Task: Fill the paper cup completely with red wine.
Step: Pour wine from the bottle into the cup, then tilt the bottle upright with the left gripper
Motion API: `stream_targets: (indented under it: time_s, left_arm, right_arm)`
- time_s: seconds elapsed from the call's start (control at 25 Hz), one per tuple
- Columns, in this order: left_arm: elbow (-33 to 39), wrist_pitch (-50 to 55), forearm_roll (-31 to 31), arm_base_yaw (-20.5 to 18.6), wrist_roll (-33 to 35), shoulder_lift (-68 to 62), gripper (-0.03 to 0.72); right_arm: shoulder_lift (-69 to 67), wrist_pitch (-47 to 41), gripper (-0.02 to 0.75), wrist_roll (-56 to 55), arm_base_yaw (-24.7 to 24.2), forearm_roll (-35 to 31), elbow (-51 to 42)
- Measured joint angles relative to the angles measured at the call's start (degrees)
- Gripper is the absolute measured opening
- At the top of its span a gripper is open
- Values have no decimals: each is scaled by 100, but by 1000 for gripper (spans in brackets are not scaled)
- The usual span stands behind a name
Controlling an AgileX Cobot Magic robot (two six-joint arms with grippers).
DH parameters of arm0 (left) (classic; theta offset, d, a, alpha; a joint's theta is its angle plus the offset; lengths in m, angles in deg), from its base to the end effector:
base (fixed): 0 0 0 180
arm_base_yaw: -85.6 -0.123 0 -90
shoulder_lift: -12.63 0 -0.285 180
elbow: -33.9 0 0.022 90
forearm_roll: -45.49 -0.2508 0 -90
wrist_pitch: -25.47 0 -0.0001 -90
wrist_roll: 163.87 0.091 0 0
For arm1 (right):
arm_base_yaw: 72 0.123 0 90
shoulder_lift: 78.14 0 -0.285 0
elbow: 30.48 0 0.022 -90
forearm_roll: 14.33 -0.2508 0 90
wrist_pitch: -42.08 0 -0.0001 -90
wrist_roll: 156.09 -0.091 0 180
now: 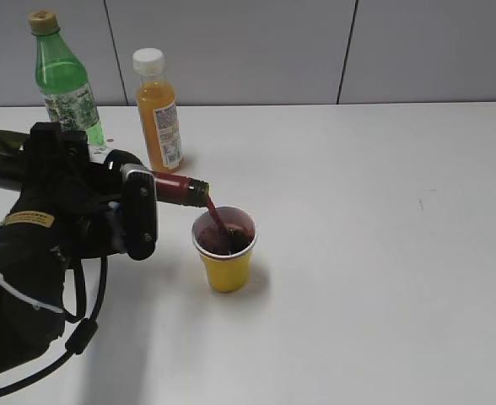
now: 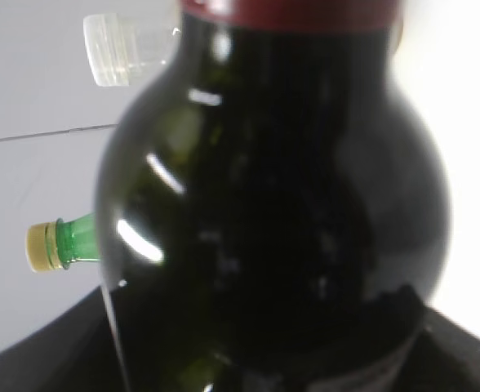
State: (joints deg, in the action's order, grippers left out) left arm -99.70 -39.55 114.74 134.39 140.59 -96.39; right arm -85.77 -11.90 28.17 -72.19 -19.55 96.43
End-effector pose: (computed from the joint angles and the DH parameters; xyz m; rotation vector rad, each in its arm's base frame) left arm 0.2292 -0.1447 0.1506 1.4372 1.4767 1.3311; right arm 0.0080 0.0067 0.2648 -0.0646 1.9981 0.0582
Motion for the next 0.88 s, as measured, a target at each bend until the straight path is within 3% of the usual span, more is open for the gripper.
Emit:
stream_targets:
  time_s: [0.56, 0.88]
  left_arm:
    - [0, -6, 0, 0, -11, 0, 551]
    - [0, 14, -33, 0, -847, 0, 551]
  right_arm:
    - [0, 0, 460, 0, 0, 0, 0]
    - [0, 0, 460, 0, 0, 0, 0]
